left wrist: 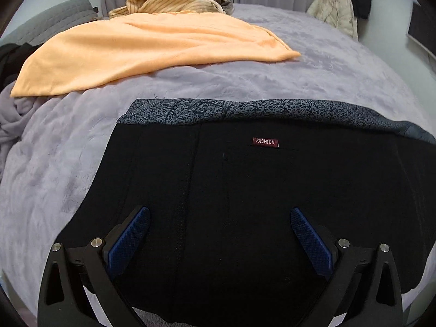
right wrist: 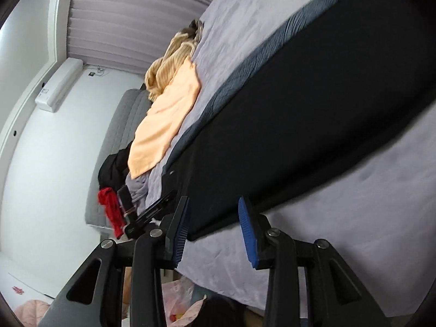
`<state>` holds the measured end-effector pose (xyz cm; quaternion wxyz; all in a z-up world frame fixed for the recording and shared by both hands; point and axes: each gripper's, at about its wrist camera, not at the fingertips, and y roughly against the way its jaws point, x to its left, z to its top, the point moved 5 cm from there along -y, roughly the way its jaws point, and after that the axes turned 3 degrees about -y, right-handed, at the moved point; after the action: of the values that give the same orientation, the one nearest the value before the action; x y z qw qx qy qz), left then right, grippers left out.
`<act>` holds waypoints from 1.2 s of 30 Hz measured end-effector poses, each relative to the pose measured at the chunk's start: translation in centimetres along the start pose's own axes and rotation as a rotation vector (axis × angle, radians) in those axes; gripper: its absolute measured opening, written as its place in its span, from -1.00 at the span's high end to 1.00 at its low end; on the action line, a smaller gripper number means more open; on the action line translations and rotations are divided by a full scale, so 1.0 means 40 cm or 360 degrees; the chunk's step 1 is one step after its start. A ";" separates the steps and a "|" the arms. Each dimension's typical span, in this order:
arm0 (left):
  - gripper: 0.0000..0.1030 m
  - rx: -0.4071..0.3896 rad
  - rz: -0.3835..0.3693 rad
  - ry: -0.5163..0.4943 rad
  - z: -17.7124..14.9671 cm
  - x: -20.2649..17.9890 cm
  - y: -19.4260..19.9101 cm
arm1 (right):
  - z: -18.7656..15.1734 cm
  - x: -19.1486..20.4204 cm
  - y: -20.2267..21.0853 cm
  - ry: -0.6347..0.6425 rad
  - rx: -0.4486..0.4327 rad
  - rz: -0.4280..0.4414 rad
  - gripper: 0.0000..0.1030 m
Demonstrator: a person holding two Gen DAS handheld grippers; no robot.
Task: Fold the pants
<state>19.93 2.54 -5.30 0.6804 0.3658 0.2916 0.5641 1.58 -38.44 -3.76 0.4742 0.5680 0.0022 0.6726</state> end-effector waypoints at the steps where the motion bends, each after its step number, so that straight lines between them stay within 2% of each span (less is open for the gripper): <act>1: -1.00 -0.0031 0.0012 -0.0020 -0.002 -0.006 0.003 | -0.013 0.002 -0.030 -0.0002 0.0030 -0.0019 0.23; 5: -1.00 -0.0061 0.0023 -0.0027 0.003 -0.012 -0.004 | -0.037 0.015 -0.126 -0.0052 0.0112 0.0006 0.19; 11: -1.00 -0.0141 -0.0004 -0.0032 -0.006 -0.007 -0.003 | -0.026 0.035 -0.173 -0.0036 0.0080 -0.0050 0.19; 13: -1.00 -0.0148 -0.0013 -0.0031 -0.005 -0.007 -0.005 | -0.018 0.038 -0.191 -0.0017 0.0099 -0.0134 0.72; 14: -1.00 -0.0149 -0.0017 -0.0030 -0.005 -0.006 -0.005 | -0.016 0.040 -0.195 -0.0013 0.0102 -0.0206 0.79; 17: -1.00 -0.0164 -0.0028 -0.0044 -0.018 0.000 0.002 | -0.031 0.079 -0.171 0.0099 0.0064 -0.0264 0.81; 20: -1.00 -0.0174 -0.0015 -0.0059 -0.021 -0.003 -0.003 | -0.061 0.045 -0.171 0.0139 0.0081 -0.0438 0.85; 21: -1.00 -0.0171 0.0001 -0.0063 -0.023 -0.003 -0.001 | -0.071 0.016 -0.170 0.0093 0.0085 -0.0432 0.86; 23: -1.00 -0.0142 0.0057 -0.0055 -0.020 -0.008 0.010 | -0.079 -0.007 -0.158 -0.0009 0.0071 -0.0299 0.87; 24: -1.00 -0.0115 0.0085 -0.0046 -0.018 -0.012 0.024 | -0.080 -0.001 -0.141 0.0009 0.0079 -0.0277 0.86; 25: -1.00 -0.0095 0.0074 -0.0045 -0.016 -0.021 0.040 | -0.080 0.006 -0.117 0.0063 0.0066 -0.0323 0.80; 26: -1.00 -0.0090 0.0012 -0.0054 -0.017 -0.036 0.060 | -0.078 0.018 -0.093 0.0139 0.0030 -0.0395 0.74; 28: -1.00 -0.0130 -0.0091 -0.0089 -0.018 -0.081 0.107 | -0.057 0.046 -0.025 0.0289 -0.0076 -0.0511 0.74; 31: -1.00 -0.0169 -0.0231 -0.0178 0.001 -0.180 0.149 | 0.008 0.087 0.057 0.0380 -0.0258 -0.0561 0.73; 33: -1.00 -0.0171 -0.0327 -0.0241 0.014 -0.262 0.151 | 0.051 0.097 0.069 0.0378 -0.0316 -0.0573 0.73; 35: -1.00 -0.0137 -0.0330 -0.0319 0.013 -0.339 0.124 | 0.080 0.079 0.061 0.0360 -0.0326 -0.0613 0.73; 36: -1.00 -0.0082 -0.0314 -0.0356 0.001 -0.368 0.102 | 0.089 0.052 0.045 0.0324 -0.0304 -0.0706 0.73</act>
<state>14.85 -11.51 -2.16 0.7699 0.3784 0.2340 0.4575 3.39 -40.01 0.05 0.6588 0.4357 0.1109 0.6032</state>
